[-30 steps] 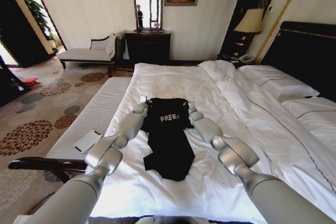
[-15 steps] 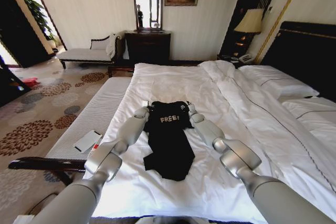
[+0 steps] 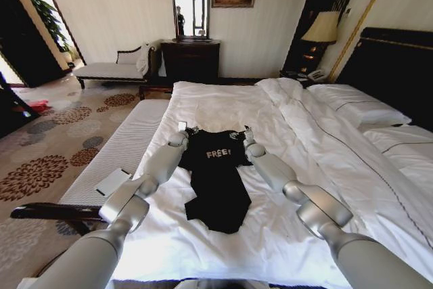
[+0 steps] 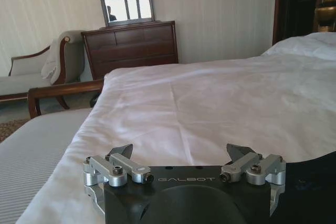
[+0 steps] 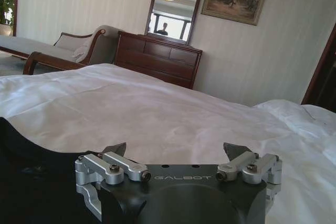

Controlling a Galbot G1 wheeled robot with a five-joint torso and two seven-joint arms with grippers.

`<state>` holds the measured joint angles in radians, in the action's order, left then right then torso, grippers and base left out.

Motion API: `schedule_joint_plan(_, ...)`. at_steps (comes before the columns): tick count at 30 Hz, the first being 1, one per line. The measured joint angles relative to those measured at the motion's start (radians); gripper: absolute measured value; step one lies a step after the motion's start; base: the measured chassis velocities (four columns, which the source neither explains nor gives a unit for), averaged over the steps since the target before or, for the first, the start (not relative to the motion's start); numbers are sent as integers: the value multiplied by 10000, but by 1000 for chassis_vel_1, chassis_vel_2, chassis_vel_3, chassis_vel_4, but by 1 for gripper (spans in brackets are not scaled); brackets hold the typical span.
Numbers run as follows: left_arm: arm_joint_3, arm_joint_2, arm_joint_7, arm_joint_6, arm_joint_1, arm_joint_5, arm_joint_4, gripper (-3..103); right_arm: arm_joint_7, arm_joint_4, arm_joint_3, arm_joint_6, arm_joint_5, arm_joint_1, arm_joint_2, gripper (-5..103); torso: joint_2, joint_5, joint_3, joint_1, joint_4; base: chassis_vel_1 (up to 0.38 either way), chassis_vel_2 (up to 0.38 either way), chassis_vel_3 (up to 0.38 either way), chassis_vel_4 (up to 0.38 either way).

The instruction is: Fold the clothes on the bed.

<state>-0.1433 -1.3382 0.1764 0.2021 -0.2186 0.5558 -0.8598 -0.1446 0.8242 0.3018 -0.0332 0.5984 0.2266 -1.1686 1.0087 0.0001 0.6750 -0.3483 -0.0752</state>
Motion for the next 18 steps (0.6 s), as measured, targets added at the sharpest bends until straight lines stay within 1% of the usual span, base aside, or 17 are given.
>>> schedule_joint_plan(1, -40, 300, 110, 31, -234, 106, -497, 100, -73, 381, -14, 86, 118, 137, 291, 100, 0, -3, 0, 0, 4, 0, 0, 0, 0)
schedule_joint_plan(2, -71, 595, 197, 58, -449, 215, -951, 100, -157, 741, -65, 197, 247, 275, 557, 100, 0, -5, 0, 0, 1, 0, 0, 0, 0)
schedule_joint_plan(3, -71, 595, 197, 58, -449, 215, -951, 100, -157, 741, -65, 197, 247, 275, 557, 100, 0, -5, 0, 0, 1, 0, 0, 0, 0)
schedule_joint_plan(4, -83, 829, 261, 66, -618, 313, -1313, 100, -225, 1019, -112, 283, 369, 400, 748, 100, 0, -3, 0, 0, -1, 0, 0, 0, 0)
schedule_joint_plan(5, -101, 1260, 394, 89, -951, 564, -2024, 100, -350, 1598, -257, 455, 635, 672, 1123, 100, 1, 1, 0, 1, 1, 0, 0, 0, 0)
schedule_joint_plan(7, -103, 1720, 552, 142, -1321, 847, -2837, 100, -477, 2382, -448, 629, 838, 1108, 1587, 100, 1, -3, -1, 1, 0, 0, 0, 0, 0)
schedule_joint_plan(8, -103, 1720, 552, 142, -1321, 847, -2837, 100, -477, 2382, -448, 629, 838, 1108, 1587, 100, 1, -3, -1, 1, 0, 0, 0, 0, 0)
schedule_joint_plan(10, -93, 2270, 731, 205, -1808, 1051, -3930, 100, -626, 3439, -746, 848, 1094, 1726, 2088, 100, 0, 1, -1, 1, 1, 0, 0, 0, 0)
schedule_joint_plan(11, -89, 2403, 761, 211, -1934, 1084, -4226, 100, -680, 3802, -889, 910, 1177, 1947, 2246, 100, 0, -2, -1, 1, 1, 0, 0, 0, 0)
schedule_joint_plan(13, -79, 2511, 796, 218, -2038, 1102, -4459, 100, -715, 4066, -1010, 954, 1231, 2132, 2362, 100, 1, -3, -1, 1, 0, 0, 0, 0, 0)
schedule_joint_plan(14, -54, 2776, 856, 219, -2285, 1131, -5032, 100, -771, 4659, -1326, 1035, 1319, 2547, 2624, 100, 0, 2, -1, 2, 0, 0, 0, 0, 0)
schedule_joint_plan(15, -34, 3025, 878, 211, -2508, 1165, -5517, 100, -800, 5230, -1738, 1076, 1357, 2956, 2901, 100, 1, -1, -2, 2, 0, 0, 0, 0, 0)
schedule_joint_plan(16, -29, 3171, 878, 196, -2621, 1164, -5742, 100, -813, 5581, -2079, 1092, 1372, 3282, 3080, 100, 1, -4, -3, 2, 3, 0, 0, 0, 0)
schedule_joint_plan(17, -28, 3324, 864, 162, -2735, 1145, -5947, 100, -821, 5839, -2353, 1107, 1390, 3559, 3208, 100, 2, -5, -3, 3, 0, 0, 0, 0, 0)
schedule_joint_plan(18, -18, 3588, 826, 113, -2944, 1115, -6301, 100, -830, 6313, -2888, 1137, 1424, 4124, 3449, 100, 0, 2, -1, 2, -3, 0, 0, 0, 0)
